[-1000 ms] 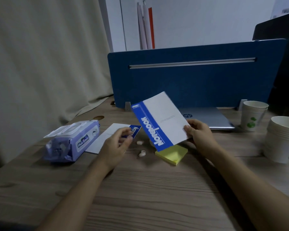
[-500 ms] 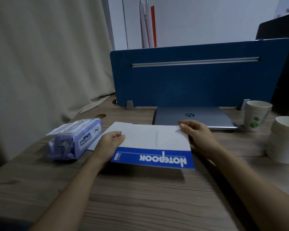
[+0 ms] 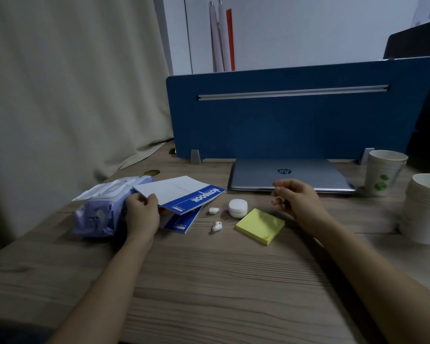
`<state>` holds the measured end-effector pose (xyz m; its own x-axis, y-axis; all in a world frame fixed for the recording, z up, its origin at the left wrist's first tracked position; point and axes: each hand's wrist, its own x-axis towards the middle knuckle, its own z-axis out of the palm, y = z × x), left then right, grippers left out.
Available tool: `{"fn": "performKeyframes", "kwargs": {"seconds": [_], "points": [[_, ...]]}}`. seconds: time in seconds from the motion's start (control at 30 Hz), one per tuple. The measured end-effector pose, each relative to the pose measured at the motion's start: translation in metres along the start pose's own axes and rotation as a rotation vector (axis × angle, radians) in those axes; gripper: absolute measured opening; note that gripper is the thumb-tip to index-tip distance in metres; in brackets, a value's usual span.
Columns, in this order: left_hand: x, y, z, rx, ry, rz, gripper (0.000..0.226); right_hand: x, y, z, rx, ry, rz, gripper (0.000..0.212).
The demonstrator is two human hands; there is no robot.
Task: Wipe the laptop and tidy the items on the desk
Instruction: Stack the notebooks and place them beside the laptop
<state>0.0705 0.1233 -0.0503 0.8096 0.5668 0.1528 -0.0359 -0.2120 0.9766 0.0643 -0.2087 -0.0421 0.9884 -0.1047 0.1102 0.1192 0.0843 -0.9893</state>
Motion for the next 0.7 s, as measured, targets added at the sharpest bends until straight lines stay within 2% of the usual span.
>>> {"fn": "performKeyframes", "kwargs": {"seconds": [0.1,0.2,0.3,0.37,0.43,0.53,0.63,0.7], "points": [[-0.005,0.002,-0.001,0.073,0.027,0.068,0.029,-0.002,0.000,0.001,-0.017,0.008,-0.005,0.015],[-0.015,0.009,-0.002,0.152,0.059,0.157,0.042,-0.002,-0.001,0.001,-0.035,0.021,-0.007,0.015],[-0.020,0.012,-0.002,0.413,0.132,0.313,0.063,-0.001,0.000,0.002,-0.055,0.035,0.001,0.015],[-0.024,0.014,-0.001,0.622,0.127,0.414,0.063,0.000,0.000,0.001,-0.065,0.043,0.006,0.015],[-0.027,0.014,0.002,0.732,0.056,0.515,0.053,0.000,0.000,0.001,-0.068,0.045,0.012,0.015],[-0.026,0.009,0.004,0.840,-0.193,0.588,0.041,-0.001,-0.001,0.001,-0.066,0.040,0.014,0.013],[-0.018,-0.002,-0.001,1.055,-0.433,0.408,0.061,-0.003,-0.003,0.001,-0.073,0.035,0.018,0.013],[-0.013,-0.005,-0.006,1.116,-0.491,0.294,0.083,-0.004,-0.004,0.002,-0.082,0.039,0.022,0.013]]}}
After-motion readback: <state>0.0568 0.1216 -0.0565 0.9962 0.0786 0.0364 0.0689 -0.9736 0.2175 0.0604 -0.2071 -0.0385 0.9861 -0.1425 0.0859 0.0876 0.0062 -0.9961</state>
